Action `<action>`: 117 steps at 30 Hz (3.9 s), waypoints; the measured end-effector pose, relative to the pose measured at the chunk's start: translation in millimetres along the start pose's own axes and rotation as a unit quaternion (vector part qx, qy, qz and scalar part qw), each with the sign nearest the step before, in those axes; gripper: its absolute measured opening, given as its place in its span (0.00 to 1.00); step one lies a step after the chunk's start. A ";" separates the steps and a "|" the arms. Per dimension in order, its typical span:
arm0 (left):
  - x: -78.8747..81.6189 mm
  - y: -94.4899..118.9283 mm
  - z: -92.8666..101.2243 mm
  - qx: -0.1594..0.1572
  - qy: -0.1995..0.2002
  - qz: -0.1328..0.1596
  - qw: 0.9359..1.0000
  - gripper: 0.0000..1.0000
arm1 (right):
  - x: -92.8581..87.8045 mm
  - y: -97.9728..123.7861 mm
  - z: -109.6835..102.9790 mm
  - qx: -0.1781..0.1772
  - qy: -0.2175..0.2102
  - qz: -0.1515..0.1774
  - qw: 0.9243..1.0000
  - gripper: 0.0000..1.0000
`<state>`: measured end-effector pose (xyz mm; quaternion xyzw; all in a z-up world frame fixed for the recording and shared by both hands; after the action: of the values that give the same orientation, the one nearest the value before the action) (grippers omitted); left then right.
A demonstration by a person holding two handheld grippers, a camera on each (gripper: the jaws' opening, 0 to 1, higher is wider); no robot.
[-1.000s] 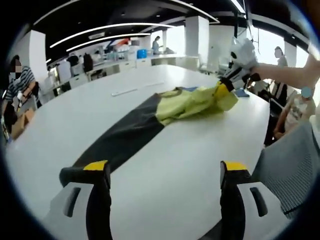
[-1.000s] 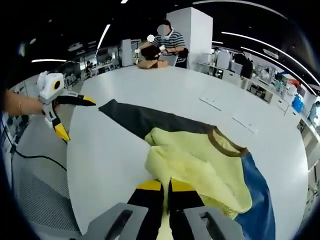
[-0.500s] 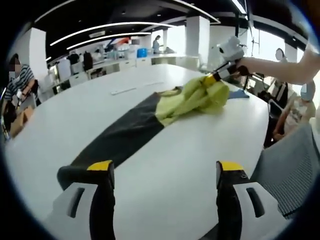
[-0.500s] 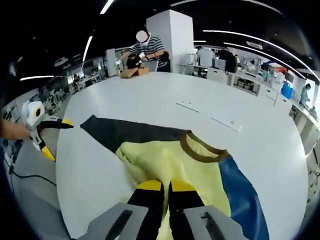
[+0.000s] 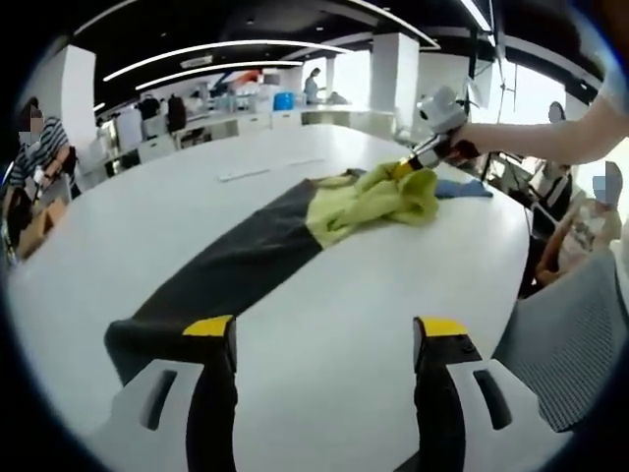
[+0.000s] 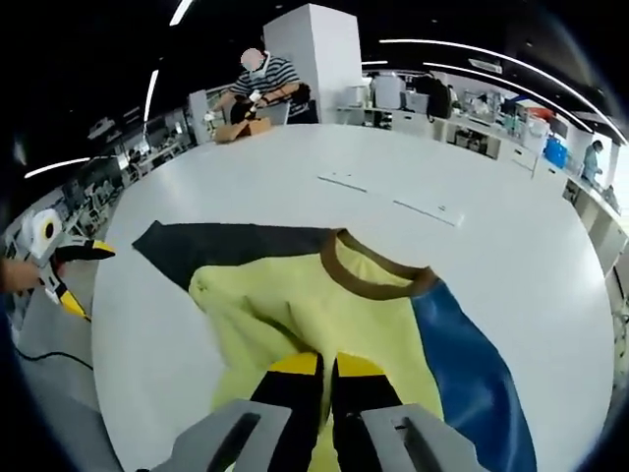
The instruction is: Fold the garment on the visible template until the final outline fits inside the template.
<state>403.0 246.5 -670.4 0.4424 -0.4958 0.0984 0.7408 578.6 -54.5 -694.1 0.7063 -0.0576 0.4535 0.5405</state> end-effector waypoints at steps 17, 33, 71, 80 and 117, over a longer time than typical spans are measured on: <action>-1.5 -6.3 2.2 -0.008 0.006 0.000 1.000 0.60 | -27.1 -20.7 -3.8 -0.029 0.008 -0.047 0.998 0.00; 26.4 -21.8 8.2 -0.028 -0.010 0.020 0.999 0.55 | -10.7 14.7 1.2 -0.016 -0.087 0.017 0.996 0.25; 74.2 -165.4 59.7 -0.114 -0.005 0.028 0.993 0.40 | -71.3 66.0 21.2 -0.052 -0.052 -0.004 0.997 0.33; 71.9 -189.2 73.3 -0.119 0.013 0.023 0.993 0.36 | -83.0 60.6 15.3 -0.048 -0.058 -0.016 0.997 0.28; 74.0 -232.1 86.2 -0.089 0.052 -0.018 0.994 0.00 | -95.9 40.1 28.1 -0.087 -0.049 -0.027 0.995 0.04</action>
<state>519.0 23.1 -729.0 0.3778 -0.4549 0.0630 0.8040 516.1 -133.1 -733.1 0.6792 -0.1041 0.3970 0.6085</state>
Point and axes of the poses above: the point that each gripper's makers call its tool centre point, and the gripper's own axes: y roughly backward along the fingers, z roughly to its right, x roughly out of its top, the point moved 3 cm from there along y, roughly backward along the fingers, and after that the axes turned 8 degrees about -x, right-handed, at the moved point
